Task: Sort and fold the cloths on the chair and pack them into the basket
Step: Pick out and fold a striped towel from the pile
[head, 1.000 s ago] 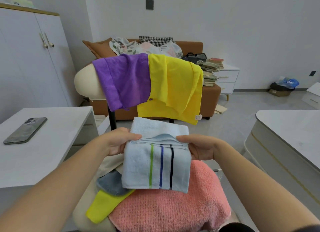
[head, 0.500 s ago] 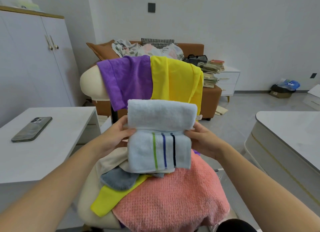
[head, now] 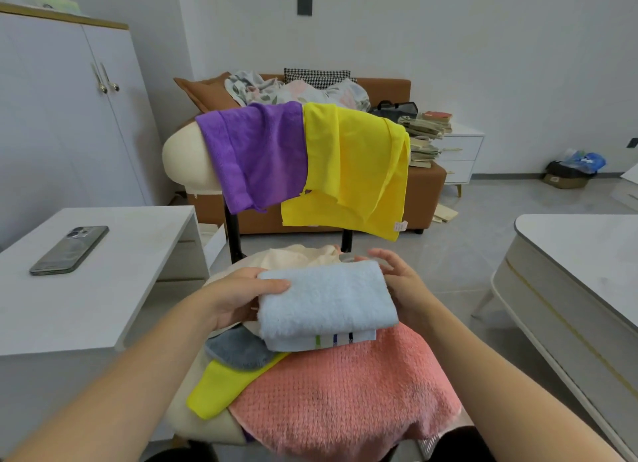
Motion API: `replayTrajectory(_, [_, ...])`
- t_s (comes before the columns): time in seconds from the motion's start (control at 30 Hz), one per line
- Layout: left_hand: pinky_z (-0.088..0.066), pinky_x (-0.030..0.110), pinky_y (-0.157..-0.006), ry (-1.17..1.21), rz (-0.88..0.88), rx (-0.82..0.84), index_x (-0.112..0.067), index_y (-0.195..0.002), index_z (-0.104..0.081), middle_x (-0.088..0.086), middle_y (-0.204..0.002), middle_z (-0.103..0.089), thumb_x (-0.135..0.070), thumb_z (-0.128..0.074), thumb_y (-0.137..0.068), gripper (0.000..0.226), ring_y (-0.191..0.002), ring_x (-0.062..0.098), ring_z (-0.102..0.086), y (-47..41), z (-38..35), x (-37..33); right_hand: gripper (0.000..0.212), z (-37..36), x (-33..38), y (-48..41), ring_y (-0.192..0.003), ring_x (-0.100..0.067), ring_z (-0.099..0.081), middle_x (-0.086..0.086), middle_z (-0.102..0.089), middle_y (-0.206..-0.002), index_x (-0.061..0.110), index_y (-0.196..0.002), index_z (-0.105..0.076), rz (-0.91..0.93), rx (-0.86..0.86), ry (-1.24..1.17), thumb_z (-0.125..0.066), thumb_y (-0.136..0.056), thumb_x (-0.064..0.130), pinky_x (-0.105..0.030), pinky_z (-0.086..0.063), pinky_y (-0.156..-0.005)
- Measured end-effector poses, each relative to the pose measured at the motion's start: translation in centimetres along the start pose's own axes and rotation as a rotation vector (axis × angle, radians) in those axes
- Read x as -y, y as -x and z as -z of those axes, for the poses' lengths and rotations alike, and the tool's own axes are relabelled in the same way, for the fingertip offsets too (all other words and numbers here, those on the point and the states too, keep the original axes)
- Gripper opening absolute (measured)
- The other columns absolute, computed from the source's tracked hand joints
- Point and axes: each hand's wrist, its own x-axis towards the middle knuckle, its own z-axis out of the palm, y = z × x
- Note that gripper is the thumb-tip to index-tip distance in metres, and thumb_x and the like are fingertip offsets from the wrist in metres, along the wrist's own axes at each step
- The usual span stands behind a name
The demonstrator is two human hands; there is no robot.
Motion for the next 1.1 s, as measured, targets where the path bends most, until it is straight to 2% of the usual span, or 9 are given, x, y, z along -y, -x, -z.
replayTrajectory(0.07, [-0.051,0.044,-0.092,0.037,-0.096,-0.064,-0.012,-0.116,-0.060,0.014,-0.116,-0.065,-0.013,-0.079,-0.072,0.048,-0.104,0.029,-0.064,0.0,-0.7,0.0,0.029,0.5,-0.2,0.0,-0.094,-0.026,-0.055,-0.008,-0.066,-0.112,0.019,-0.120,-0.057,-0.085,0.004,-0.075,-0.049,-0.092,0.015,-0.035,-0.045,-0.075])
replayTrajectory(0.17, [-0.056,0.032,-0.079,0.053,-0.300,-0.161,-0.024,-0.107,-0.059,0.006,-0.109,-0.064,-0.004,-0.072,-0.079,0.037,-0.096,0.018,-0.065,0.5,-1.5,0.3,0.058,1.0,-0.5,0.7,-0.109,-0.023,-0.058,-0.006,-0.064,-0.120,0.020,-0.124,-0.059,-0.149,0.121,0.075,-0.064,-0.077,0.054,-0.039,-0.044,-0.093])
replayTrajectory(0.3, [-0.055,0.031,-0.076,0.039,-0.388,-0.189,-0.026,-0.111,-0.060,0.003,-0.107,-0.067,-0.008,-0.073,-0.078,0.039,-0.095,0.017,-0.066,1.2,-2.6,1.1,0.037,0.5,-0.8,2.4,-0.098,-0.020,-0.068,-0.009,-0.070,-0.108,0.010,-0.108,-0.065,-0.147,0.165,0.248,-0.077,-0.075,0.020,-0.033,-0.054,-0.082])
replayTrajectory(0.43, [-0.052,0.031,-0.077,0.054,-0.212,-0.239,-0.017,-0.108,-0.060,0.003,-0.106,-0.068,-0.032,-0.059,-0.090,0.023,-0.094,0.018,-0.066,1.6,-3.9,1.1,0.042,-0.1,-0.5,3.4,-0.098,-0.022,-0.068,-0.005,-0.071,-0.107,0.014,-0.115,-0.063,-0.041,0.109,0.102,-0.077,-0.075,0.018,-0.037,-0.056,-0.081])
replayTrajectory(0.5, [-0.044,0.031,-0.077,-0.067,-0.249,-0.397,-0.016,-0.111,-0.053,-0.001,-0.102,-0.062,-0.038,-0.053,-0.093,0.028,-0.095,0.017,-0.059,1.5,-4.7,0.5,0.024,-1.5,-0.4,3.7,-0.100,-0.017,-0.067,0.000,-0.070,-0.106,0.021,-0.110,-0.063,0.047,0.010,0.165,-0.067,-0.087,0.021,-0.034,-0.055,-0.084])
replayTrajectory(0.7, [-0.041,0.037,-0.068,-0.407,-0.622,-0.797,-0.011,-0.099,-0.043,-0.005,-0.076,-0.051,-0.044,-0.045,-0.095,0.033,-0.082,0.025,-0.054,1.9,-7.9,-1.7,0.019,-3.5,0.7,3.5,-0.096,-0.013,-0.052,0.008,-0.054,-0.099,0.020,-0.114,-0.050,0.295,-0.443,0.549,-0.046,-0.098,0.031,-0.027,-0.036,-0.080])
replayTrajectory(0.87, [-0.041,0.031,-0.051,-0.681,-1.079,-0.785,-0.013,-0.103,-0.043,-0.006,-0.066,-0.044,-0.049,-0.052,-0.089,0.039,-0.060,0.028,-0.056,1.3,-9.0,-3.0,0.015,-1.3,3.7,2.8,-0.088,-0.014,-0.057,0.003,-0.062,-0.095,0.023,-0.100,-0.056,0.234,-0.421,0.509,-0.044,-0.099,0.031,-0.029,-0.042,-0.079])
replayTrajectory(1.0, [-0.035,0.023,-0.059,-0.190,-0.675,-0.739,-0.011,-0.097,-0.049,-0.008,-0.079,-0.053,-0.037,-0.057,-0.091,0.028,-0.090,0.025,-0.060,-1.4,-11.6,-4.8,0.014,1.0,5.5,3.5,-0.071,-0.001,-0.050,0.011,-0.053,-0.078,0.018,-0.098,-0.046,0.583,-0.538,0.715,-0.046,-0.098,0.031,-0.010,-0.037,-0.057])
replayTrajectory(1.1, [-0.051,0.031,-0.070,0.252,-0.280,-0.294,-0.015,-0.101,-0.061,0.003,-0.097,-0.068,-0.055,-0.051,-0.087,0.043,-0.094,0.025,-0.066,-2.3,-14.4,-6.6,0.019,4.2,6.5,3.5,-0.071,0.002,-0.050,0.012,-0.053,-0.078,0.012,-0.100,-0.047,0.649,-0.613,0.631,-0.047,-0.098,0.030,-0.013,-0.035,-0.056])
